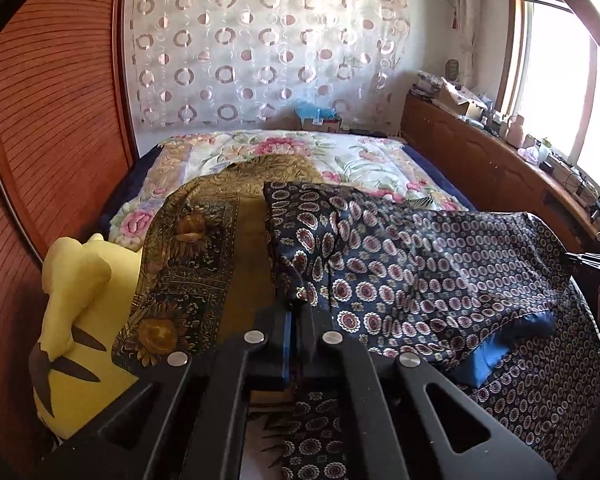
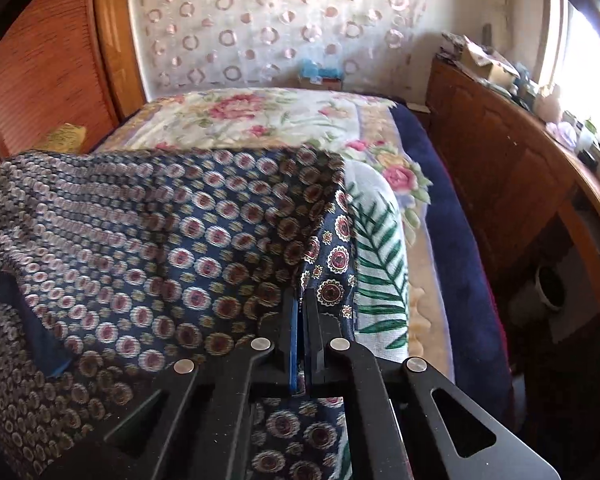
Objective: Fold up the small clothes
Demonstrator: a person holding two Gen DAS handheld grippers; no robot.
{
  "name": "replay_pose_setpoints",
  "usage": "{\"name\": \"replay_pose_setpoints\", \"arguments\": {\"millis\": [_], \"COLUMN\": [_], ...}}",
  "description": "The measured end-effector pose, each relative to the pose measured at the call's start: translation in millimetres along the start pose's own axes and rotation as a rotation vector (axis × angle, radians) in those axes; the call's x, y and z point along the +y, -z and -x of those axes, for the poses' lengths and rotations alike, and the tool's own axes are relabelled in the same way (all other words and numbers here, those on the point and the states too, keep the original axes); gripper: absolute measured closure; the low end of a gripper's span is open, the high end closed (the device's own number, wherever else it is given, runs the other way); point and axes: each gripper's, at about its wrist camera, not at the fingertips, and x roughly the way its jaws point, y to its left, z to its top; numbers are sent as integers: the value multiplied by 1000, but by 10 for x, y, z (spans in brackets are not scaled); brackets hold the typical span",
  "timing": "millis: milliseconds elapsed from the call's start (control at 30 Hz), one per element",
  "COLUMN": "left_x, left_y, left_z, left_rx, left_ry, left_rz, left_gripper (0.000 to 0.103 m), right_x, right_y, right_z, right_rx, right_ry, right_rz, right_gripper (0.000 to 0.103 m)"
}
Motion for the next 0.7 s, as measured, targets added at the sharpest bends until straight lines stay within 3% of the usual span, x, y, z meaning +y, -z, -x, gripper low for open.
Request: {"name": "replay_pose_setpoints", "arguments": {"millis": [100, 267, 500, 700], "left_x": [-54, -80, -65, -62], "left_y": [3, 8, 375, 766], "left_z": [153, 350, 685, 858], "left_rx": [-33, -43, -33, -8], "left_ry": [8, 42, 74, 82], "left_rz": [-4, -8, 6, 28], "left_gripper": [101, 101, 101, 101], "right_x": [-14, -80, -153, -207], "right_y": [-18, 32, 466, 909], "right_z": [286, 828, 1355, 1581], "right_rx": [-111, -192, -201, -144], "right_ry": [-53, -129, -132, -103], "right_rz": [-33, -77, -85, -95], "right_gripper": [102, 102, 102, 102]}}
